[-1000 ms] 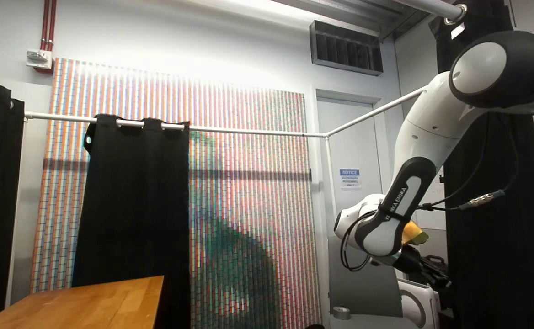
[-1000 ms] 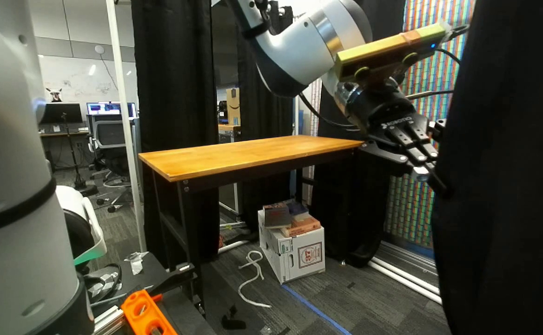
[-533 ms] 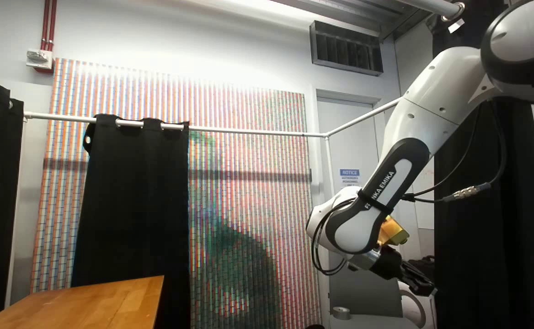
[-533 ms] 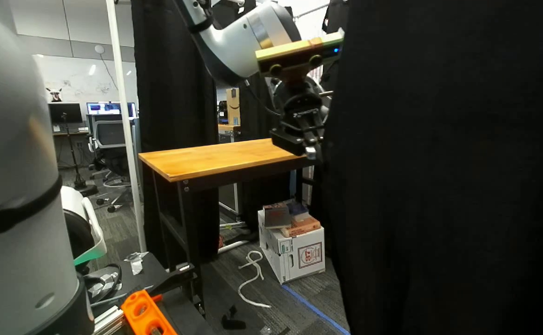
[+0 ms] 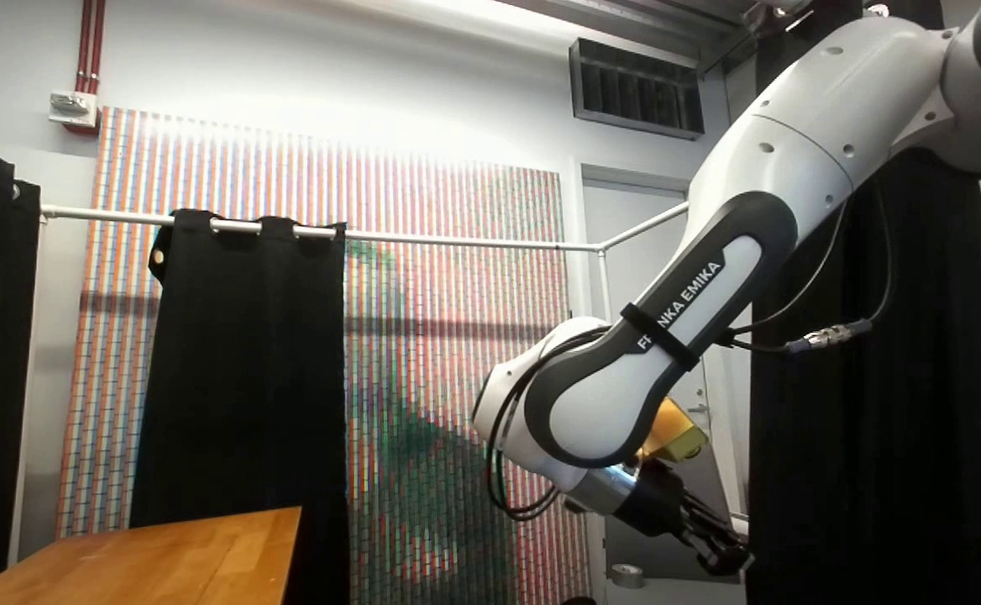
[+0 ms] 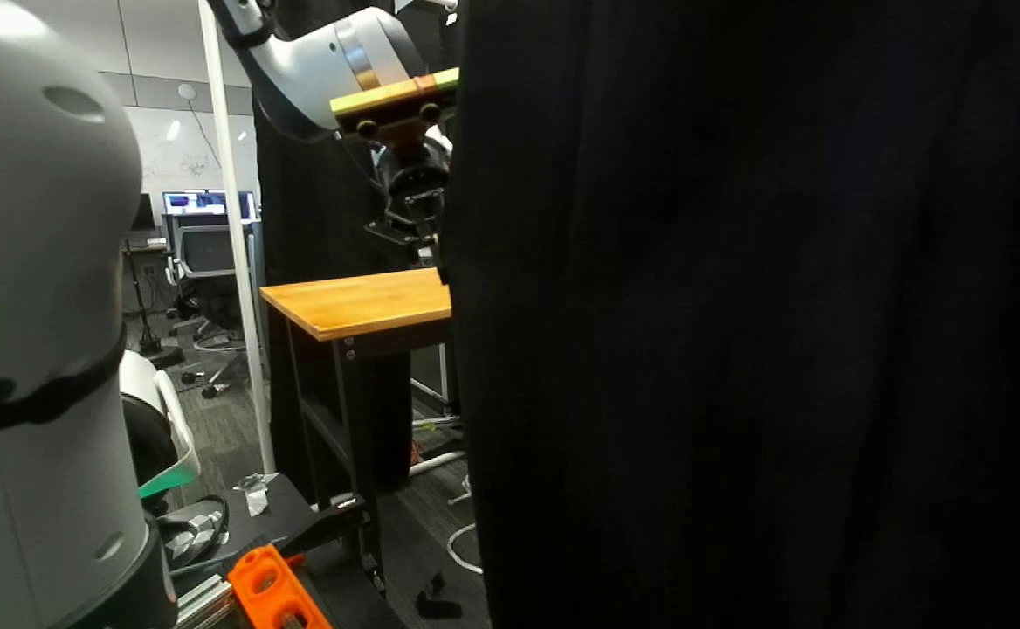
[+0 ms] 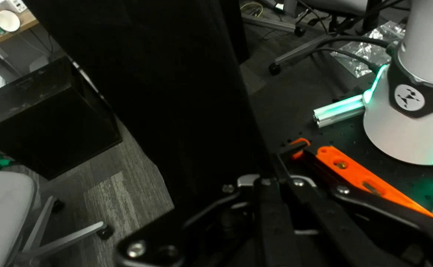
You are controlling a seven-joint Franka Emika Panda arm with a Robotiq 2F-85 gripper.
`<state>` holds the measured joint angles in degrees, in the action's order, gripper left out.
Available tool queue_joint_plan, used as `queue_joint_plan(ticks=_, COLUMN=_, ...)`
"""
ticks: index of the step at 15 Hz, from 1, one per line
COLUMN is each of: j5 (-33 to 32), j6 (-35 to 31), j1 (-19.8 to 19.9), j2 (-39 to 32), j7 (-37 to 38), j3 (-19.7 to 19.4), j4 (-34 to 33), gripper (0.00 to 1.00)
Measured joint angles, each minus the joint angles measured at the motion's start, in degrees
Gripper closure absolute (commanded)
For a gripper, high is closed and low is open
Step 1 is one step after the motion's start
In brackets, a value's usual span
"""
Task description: Draw the curtain to the left
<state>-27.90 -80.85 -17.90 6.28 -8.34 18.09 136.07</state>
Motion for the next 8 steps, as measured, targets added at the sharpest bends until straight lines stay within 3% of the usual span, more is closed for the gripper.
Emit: queue_joint_plan(ticks=8, j5=2.4, j6=1.4, j1=-6.3, j2=-6.6, j7=7.1, j3=6.9, j4=-10.0, gripper=0.99)
